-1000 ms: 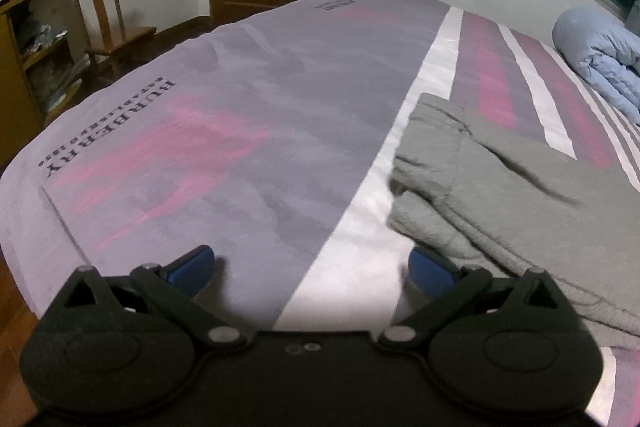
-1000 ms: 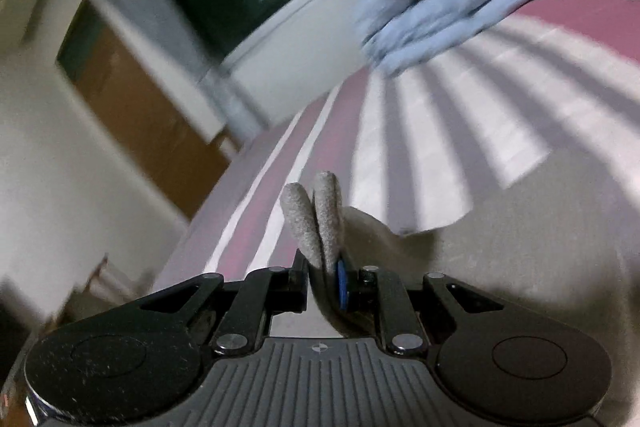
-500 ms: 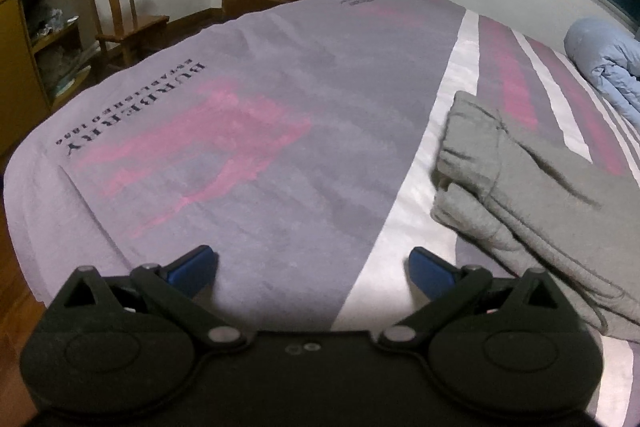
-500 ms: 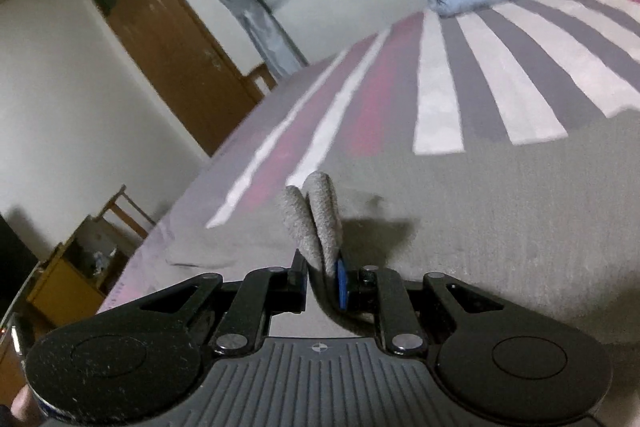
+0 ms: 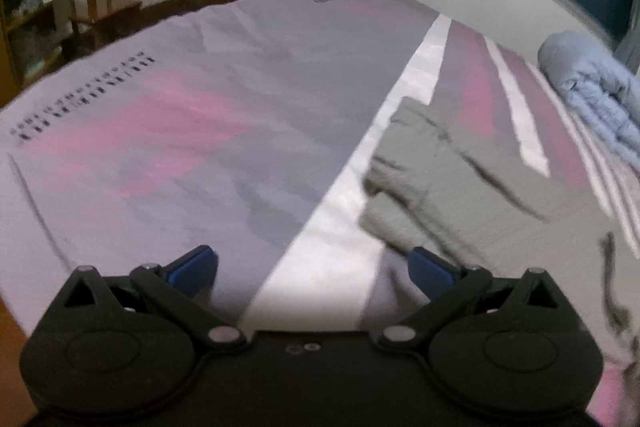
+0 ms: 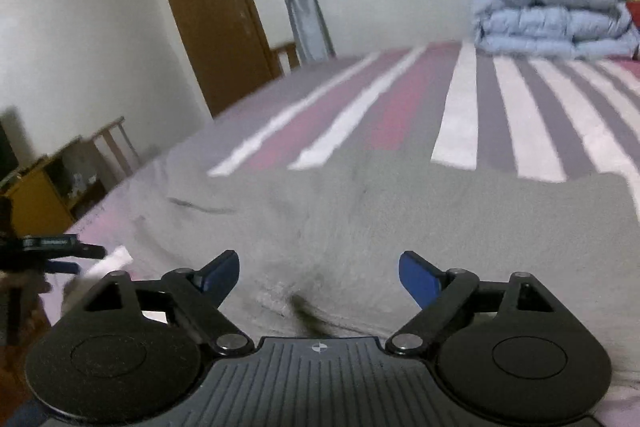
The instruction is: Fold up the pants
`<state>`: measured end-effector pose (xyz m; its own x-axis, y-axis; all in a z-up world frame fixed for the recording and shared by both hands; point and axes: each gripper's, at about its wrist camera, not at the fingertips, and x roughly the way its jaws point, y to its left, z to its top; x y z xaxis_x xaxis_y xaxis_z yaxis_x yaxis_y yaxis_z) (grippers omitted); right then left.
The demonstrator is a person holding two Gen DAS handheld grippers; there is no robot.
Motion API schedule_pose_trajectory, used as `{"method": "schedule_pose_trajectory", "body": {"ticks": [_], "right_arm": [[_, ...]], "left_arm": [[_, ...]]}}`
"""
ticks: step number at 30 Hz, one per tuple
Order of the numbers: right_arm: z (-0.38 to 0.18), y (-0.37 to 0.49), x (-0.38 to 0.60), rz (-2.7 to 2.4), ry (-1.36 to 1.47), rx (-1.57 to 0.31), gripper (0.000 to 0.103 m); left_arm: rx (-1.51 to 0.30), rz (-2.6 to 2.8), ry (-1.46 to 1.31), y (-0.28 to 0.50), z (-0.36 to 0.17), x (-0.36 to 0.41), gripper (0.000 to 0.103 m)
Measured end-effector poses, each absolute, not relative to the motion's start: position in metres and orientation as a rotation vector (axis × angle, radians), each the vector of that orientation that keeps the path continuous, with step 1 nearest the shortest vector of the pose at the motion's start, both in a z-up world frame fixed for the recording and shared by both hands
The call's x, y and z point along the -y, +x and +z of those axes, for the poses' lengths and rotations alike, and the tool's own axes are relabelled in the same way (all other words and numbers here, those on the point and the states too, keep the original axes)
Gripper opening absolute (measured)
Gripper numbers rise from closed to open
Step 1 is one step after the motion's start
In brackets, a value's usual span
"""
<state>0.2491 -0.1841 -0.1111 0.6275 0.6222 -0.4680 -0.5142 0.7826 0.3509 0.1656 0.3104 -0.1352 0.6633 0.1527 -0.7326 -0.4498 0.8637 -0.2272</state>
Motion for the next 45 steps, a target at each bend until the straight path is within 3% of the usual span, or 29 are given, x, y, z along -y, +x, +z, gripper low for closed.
{"method": "schedule_pose_trajectory", "body": {"ticks": [5,9,12,18,22,26,39,40,41,42,45], "right_arm": [[-0.117,0.253,0.186,0.519,0.117,-0.588,0.087],[-0.158,0.271,0.181,0.426,-0.001,-0.758,0.087],[-0.158,0.27,0.193,0.437,0.049,-0.746,0.087],[-0.13,0.243,0.253,0.408,0.198,-0.567,0.087],[-0.118,0.231,0.308,0.304,0.279,-0.511,0.098],[-0.114,0.229,0.359,0.18,0.335,-0.484,0.098],[-0.117,0.19,0.451,-0.077,0.557,-0.446,0.098],[-0.118,0.19,0.455,-0.089,0.573,-0.444,0.098],[-0.118,0.191,0.458,-0.101,0.581,-0.441,0.098],[-0.118,0.19,0.46,-0.11,0.586,-0.44,0.098],[-0.12,0.187,0.461,-0.124,0.586,-0.441,0.098]], "left_arm": [[-0.785,0.317,-0.461,0.176,-0.135,-0.301,0.097],[-0.793,0.304,-0.48,0.179,-0.134,-0.295,0.097],[-0.787,0.291,-0.527,0.18,-0.134,-0.299,0.097],[-0.766,0.243,-0.707,0.188,-0.148,-0.31,0.09],[-0.711,0.173,-0.936,0.192,-0.164,-0.32,0.089],[-0.647,0.134,-1.07,0.194,-0.181,-0.327,0.089],[-0.524,0.041,-1.159,0.24,-0.203,-0.322,0.088],[-0.519,0.02,-1.166,0.241,-0.204,-0.323,0.086],[-0.513,0.004,-1.182,0.24,-0.206,-0.324,0.07],[-0.504,-0.01,-1.223,0.239,-0.212,-0.326,0.04],[-0.478,0.006,-1.315,0.236,-0.234,-0.328,0.04]]}}
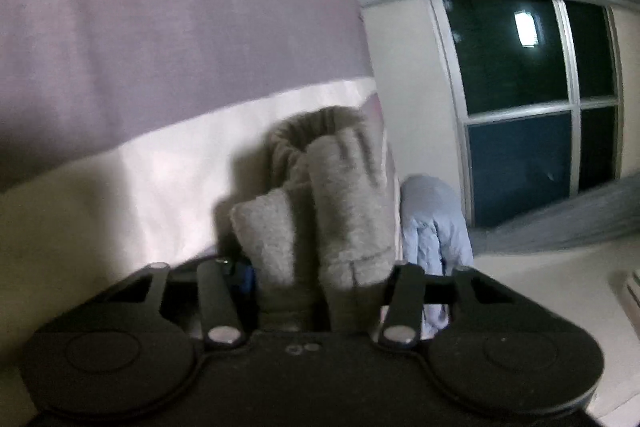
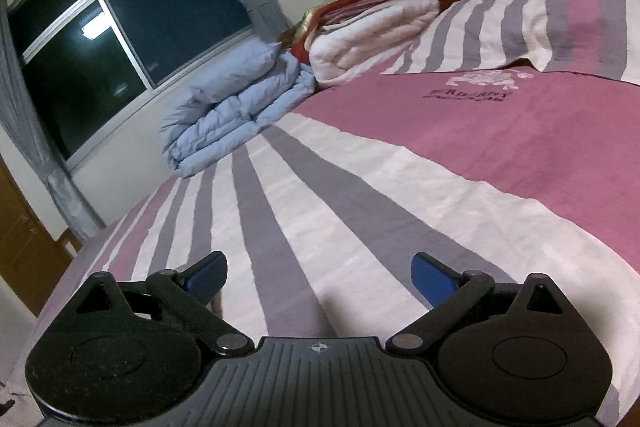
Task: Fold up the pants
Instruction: 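Grasp the sweatpants cuffs with the left tool and lift them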
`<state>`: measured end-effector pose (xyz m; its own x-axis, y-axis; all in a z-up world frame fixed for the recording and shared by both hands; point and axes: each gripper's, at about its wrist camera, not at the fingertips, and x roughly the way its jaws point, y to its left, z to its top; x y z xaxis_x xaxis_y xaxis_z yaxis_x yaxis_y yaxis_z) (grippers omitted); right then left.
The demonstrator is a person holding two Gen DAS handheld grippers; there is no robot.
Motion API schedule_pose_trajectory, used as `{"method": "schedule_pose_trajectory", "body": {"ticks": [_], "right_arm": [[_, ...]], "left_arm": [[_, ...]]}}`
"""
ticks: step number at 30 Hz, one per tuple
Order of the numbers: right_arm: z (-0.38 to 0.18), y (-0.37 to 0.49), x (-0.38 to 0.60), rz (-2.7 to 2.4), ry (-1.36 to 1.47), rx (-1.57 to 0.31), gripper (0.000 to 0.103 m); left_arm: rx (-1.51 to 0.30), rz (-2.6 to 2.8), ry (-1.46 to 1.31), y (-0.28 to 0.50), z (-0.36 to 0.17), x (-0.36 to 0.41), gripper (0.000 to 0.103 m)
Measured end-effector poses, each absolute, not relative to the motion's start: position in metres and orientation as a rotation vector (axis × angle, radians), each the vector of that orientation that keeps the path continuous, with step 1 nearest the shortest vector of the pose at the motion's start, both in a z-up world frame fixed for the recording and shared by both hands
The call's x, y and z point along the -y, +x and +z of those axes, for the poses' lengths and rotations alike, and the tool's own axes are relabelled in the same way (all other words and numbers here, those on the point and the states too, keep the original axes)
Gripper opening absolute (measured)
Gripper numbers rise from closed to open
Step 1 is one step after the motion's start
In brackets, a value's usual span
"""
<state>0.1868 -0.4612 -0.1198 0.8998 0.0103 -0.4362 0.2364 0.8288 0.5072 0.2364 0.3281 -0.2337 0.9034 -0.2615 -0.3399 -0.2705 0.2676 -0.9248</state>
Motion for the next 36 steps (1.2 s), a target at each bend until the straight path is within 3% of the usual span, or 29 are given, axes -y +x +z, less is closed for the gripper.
{"method": "schedule_pose_trajectory", "body": {"ticks": [2,4,6,9,10,11,12,14,18,24,30,36], "right_arm": [[-0.12,0.187,0.46,-0.126,0.579,-0.442,0.098],[-0.12,0.189,0.459,-0.125,0.575,-0.45,0.098],[-0.12,0.19,0.457,-0.124,0.568,-0.453,0.098],[-0.121,0.191,0.456,-0.122,0.553,-0.453,0.098],[-0.121,0.192,0.455,-0.122,0.552,-0.454,0.098],[-0.121,0.192,0.455,-0.123,0.551,-0.455,0.098],[-0.121,0.192,0.456,-0.122,0.552,-0.456,0.098],[-0.121,0.191,0.456,-0.122,0.553,-0.455,0.098],[-0.122,0.191,0.458,-0.126,0.562,-0.455,0.098],[-0.126,0.189,0.464,-0.143,0.628,-0.449,0.098],[-0.126,0.183,0.47,-0.142,0.681,-0.432,0.098],[-0.128,0.171,0.49,-0.174,0.741,-0.405,0.098]], "left_arm": [[-0.469,0.017,-1.309,0.239,-0.232,-0.325,0.043],[-0.42,0.022,-1.377,0.24,-0.234,-0.326,0.054],[-0.334,0.024,-1.483,0.236,-0.239,-0.327,0.074],[-0.356,0.057,-1.502,0.244,-0.234,-0.323,0.079],[-0.383,0.069,-1.476,0.248,-0.23,-0.321,0.075],[-0.414,0.085,-1.446,0.251,-0.227,-0.318,0.064],[-0.445,0.092,-1.407,0.252,-0.225,-0.316,0.039],[-0.449,0.087,-1.388,0.249,-0.228,-0.315,0.033],[-0.414,0.072,-1.36,0.235,-0.222,-0.312,0.03],[-0.366,-0.095,-1.069,0.251,-0.133,-0.274,0.03],[-0.409,-0.32,-0.794,0.284,-0.057,-0.184,0.03],[-0.502,-0.448,-0.661,0.304,-0.053,-0.077,0.03]]}}
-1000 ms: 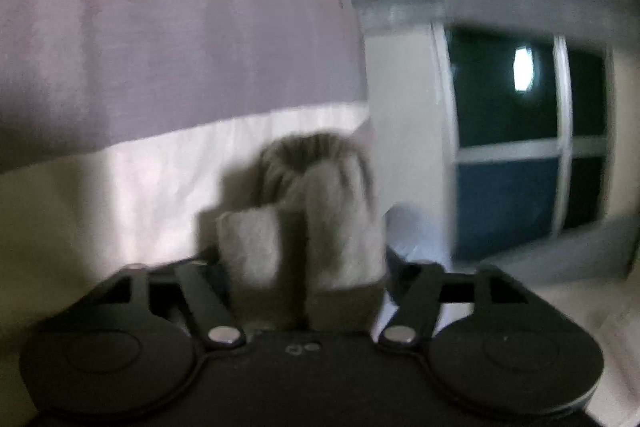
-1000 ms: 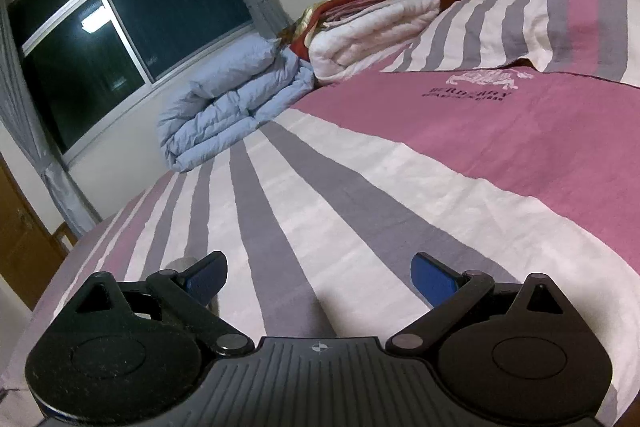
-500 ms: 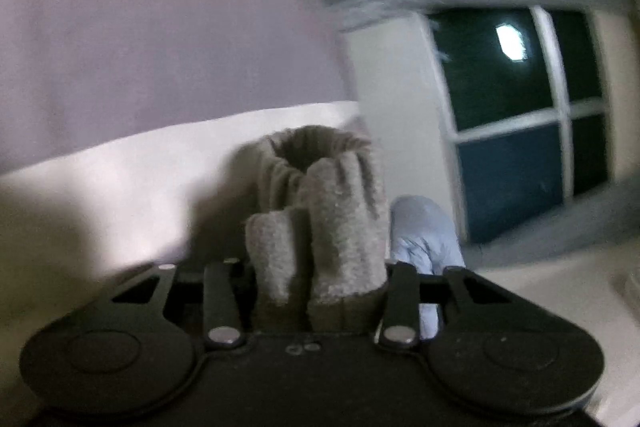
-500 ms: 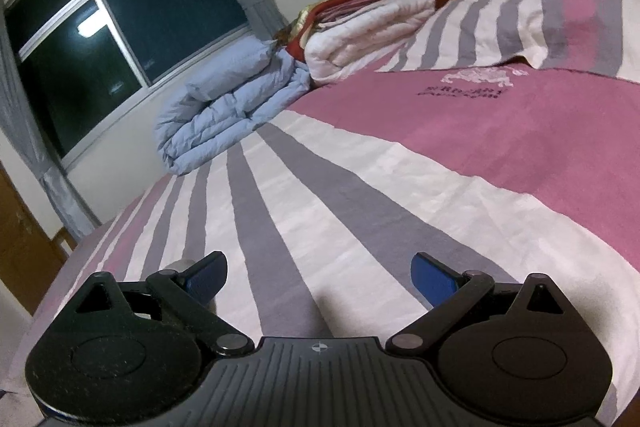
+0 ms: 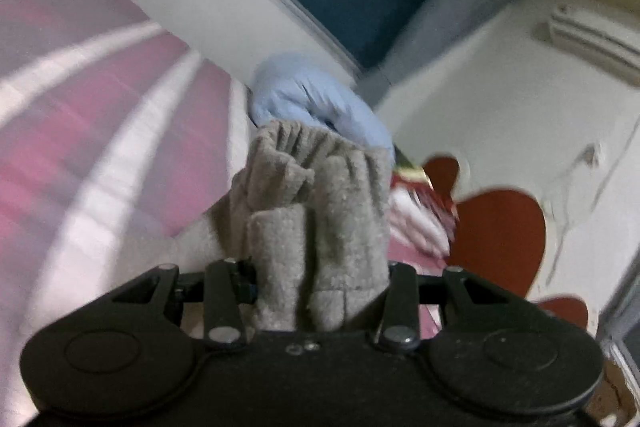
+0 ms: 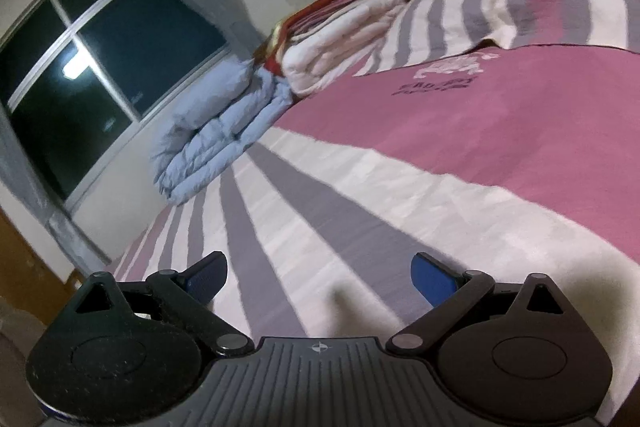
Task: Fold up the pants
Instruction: 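Grasp the sweatpants cuffs with the left tool and lift them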
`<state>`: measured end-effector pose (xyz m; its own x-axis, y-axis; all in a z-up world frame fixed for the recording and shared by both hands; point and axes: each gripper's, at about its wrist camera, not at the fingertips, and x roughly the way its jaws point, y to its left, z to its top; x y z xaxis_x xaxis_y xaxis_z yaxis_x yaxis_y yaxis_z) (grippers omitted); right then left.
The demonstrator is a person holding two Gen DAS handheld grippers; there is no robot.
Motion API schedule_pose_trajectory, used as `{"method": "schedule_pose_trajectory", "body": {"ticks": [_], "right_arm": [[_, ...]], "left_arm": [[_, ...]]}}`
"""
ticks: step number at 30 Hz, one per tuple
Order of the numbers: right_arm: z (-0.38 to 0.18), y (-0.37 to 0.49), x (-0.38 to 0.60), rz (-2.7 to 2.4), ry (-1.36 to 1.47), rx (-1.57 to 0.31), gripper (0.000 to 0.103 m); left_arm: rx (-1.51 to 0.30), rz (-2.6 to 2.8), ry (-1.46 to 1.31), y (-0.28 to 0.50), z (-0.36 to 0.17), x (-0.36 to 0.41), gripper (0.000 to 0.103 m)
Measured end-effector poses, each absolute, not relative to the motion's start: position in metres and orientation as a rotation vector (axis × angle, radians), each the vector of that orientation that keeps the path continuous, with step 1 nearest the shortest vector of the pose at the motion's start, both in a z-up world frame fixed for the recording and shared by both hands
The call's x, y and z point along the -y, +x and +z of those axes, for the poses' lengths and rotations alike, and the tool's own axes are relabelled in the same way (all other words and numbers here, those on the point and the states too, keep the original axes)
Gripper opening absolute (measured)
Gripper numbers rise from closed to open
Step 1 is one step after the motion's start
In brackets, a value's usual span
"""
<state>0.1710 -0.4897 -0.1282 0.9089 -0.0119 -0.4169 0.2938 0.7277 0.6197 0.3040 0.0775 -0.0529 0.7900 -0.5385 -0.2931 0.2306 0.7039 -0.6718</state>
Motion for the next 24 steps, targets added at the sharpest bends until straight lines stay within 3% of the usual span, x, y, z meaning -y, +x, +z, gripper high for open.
{"method": "schedule_pose_trajectory", "body": {"ticks": [11,20,23,24], "right_arm": [[-0.13,0.152,0.516,-0.208,0.858,-0.359,0.098],[-0.131,0.155,0.511,-0.19,0.851,-0.375,0.098],[-0.13,0.156,0.51,-0.19,0.842,-0.377,0.098],[-0.13,0.156,0.51,-0.192,0.841,-0.376,0.098]], "left_arm": [[-0.641,-0.478,-0.352,0.311,-0.102,0.071,0.03],[-0.668,-0.439,-0.187,0.314,-0.126,0.113,0.031],[-0.68,-0.432,-0.167,0.308,-0.13,0.122,0.035],[-0.678,-0.429,-0.161,0.306,-0.129,0.125,0.041]]}}
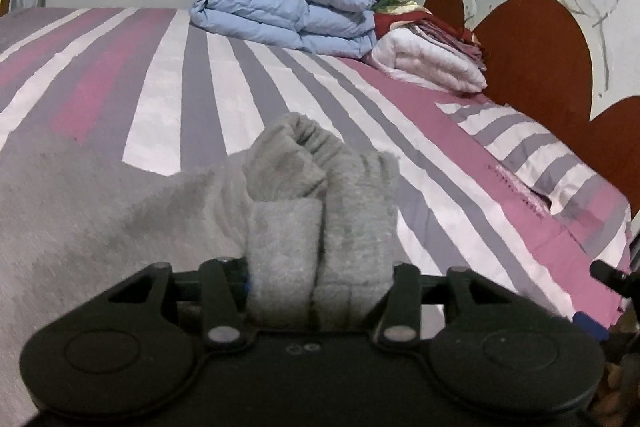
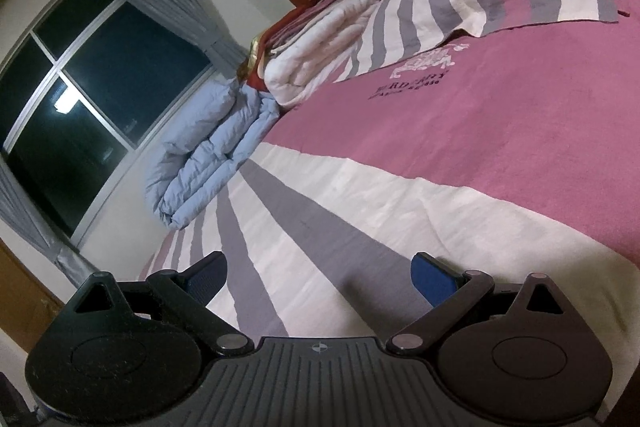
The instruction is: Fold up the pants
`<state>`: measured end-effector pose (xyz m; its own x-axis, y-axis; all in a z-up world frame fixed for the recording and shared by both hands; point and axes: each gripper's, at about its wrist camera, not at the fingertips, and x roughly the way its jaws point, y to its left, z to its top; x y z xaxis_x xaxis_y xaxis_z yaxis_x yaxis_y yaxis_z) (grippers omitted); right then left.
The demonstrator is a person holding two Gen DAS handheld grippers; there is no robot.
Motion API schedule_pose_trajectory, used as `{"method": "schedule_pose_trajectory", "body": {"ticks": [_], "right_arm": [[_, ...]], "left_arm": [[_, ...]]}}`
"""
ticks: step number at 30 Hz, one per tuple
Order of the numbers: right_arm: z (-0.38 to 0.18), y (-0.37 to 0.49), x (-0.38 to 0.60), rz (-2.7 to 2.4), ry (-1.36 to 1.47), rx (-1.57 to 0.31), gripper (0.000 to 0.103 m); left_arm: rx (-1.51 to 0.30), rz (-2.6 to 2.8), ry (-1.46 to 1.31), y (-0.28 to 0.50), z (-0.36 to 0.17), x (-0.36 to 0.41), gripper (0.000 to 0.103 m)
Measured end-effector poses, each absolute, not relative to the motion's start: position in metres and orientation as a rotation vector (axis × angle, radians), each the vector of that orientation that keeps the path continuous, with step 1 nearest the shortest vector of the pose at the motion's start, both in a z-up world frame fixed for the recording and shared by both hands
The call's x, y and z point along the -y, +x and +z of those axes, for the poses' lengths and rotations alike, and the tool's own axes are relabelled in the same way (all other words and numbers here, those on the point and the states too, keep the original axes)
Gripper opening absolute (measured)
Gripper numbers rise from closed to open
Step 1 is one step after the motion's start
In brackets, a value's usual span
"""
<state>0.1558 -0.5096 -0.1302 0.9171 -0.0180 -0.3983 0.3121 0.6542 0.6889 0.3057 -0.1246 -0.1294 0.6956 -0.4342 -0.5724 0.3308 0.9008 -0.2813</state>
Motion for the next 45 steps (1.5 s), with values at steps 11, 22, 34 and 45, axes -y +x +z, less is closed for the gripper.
{"method": "schedule_pose_trajectory", "body": {"ticks": [11,22,34,45], "right_arm": [[-0.125,0.156,0.502,-0.194,0.787,-0.382,0.098],[-0.107,0.182,0.435,0.181,0.697,-0.483,0.097],[-0.12,0.209,0.363,0.316,0.787,-0.63,0.052],[-0.131,0.251,0.34,0.294,0.866,-0.685,0.052]], "left_arm": [[-0.675,-0.509,-0.37,0.298,-0.112,0.105,0.075],[-0.535,-0.084,-0.397,0.242,-0.113,-0.095,0.084],[-0.463,0.163,-0.385,0.177,-0.139,-0.152,0.085],[-0.495,0.201,-0.439,0.176,-0.153,-0.168,0.086]]}}
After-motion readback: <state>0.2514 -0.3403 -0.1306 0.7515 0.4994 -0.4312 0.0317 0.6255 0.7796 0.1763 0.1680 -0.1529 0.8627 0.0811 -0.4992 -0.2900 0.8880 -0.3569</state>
